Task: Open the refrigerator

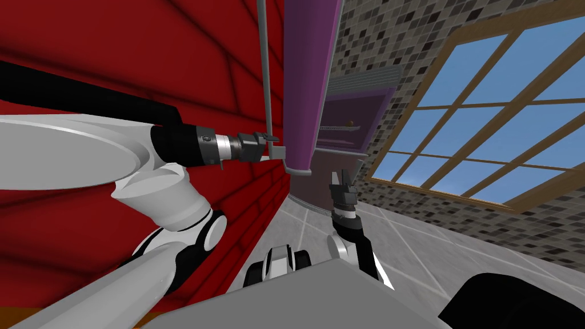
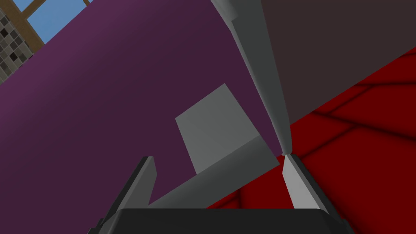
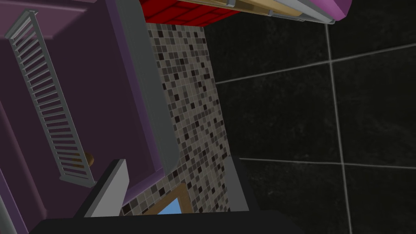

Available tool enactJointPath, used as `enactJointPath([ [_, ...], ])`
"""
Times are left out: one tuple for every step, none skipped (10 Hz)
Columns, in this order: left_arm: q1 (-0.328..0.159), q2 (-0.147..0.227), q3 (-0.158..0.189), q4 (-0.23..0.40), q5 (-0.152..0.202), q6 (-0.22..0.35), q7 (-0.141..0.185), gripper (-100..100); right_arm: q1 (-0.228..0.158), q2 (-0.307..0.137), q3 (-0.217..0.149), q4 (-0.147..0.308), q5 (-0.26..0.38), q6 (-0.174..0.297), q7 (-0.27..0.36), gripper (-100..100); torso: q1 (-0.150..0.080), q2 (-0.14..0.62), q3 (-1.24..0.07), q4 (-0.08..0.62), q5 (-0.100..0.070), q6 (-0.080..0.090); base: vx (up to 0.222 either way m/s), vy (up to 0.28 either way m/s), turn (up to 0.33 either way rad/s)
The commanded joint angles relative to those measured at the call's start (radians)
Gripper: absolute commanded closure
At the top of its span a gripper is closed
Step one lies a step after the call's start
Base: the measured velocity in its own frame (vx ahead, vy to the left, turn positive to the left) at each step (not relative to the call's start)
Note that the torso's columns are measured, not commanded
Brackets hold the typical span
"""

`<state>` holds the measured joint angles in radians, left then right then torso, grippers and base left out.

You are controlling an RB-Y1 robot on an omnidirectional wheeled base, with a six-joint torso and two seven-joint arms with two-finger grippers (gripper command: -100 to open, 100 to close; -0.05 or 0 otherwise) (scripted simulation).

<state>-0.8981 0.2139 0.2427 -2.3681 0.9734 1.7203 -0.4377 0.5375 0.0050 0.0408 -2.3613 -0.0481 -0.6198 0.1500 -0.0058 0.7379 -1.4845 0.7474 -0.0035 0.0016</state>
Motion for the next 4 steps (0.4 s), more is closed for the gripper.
enactJointPath([
  [-0.055, 0.010, 0.010, 0.023, -0.008, -0.010, 0.025, -100, 0.000, 0.000, 0.000, 0.000, 0.000, 0.000, 0.000, 0, 0.001, 0.001, 0.002, 0.000, 0.001, -0.001, -0.013, 0.011, 0.007],
  [-0.055, 0.010, 0.010, 0.023, -0.008, -0.010, 0.025, -100, 0.000, 0.000, 0.000, 0.000, 0.000, 0.000, 0.000, 0, 0.001, 0.002, 0.001, 0.003, 0.000, -0.001, -0.008, 0.006, 0.005],
  [-0.055, 0.010, 0.010, 0.023, -0.008, -0.010, 0.025, -100, 0.000, 0.000, 0.000, 0.000, 0.000, 0.000, 0.000, 0, 0.000, 0.002, 0.000, 0.004, 0.000, 0.000, -0.005, 0.000, 0.010],
  [-0.055, 0.010, 0.010, 0.023, -0.008, -0.010, 0.025, -100, 0.000, 0.000, 0.000, 0.000, 0.000, 0.000, 0.000, 0, -0.001, 0.001, -0.001, 0.004, 0.000, 0.001, 0.000, 0.000, 0.000],
])
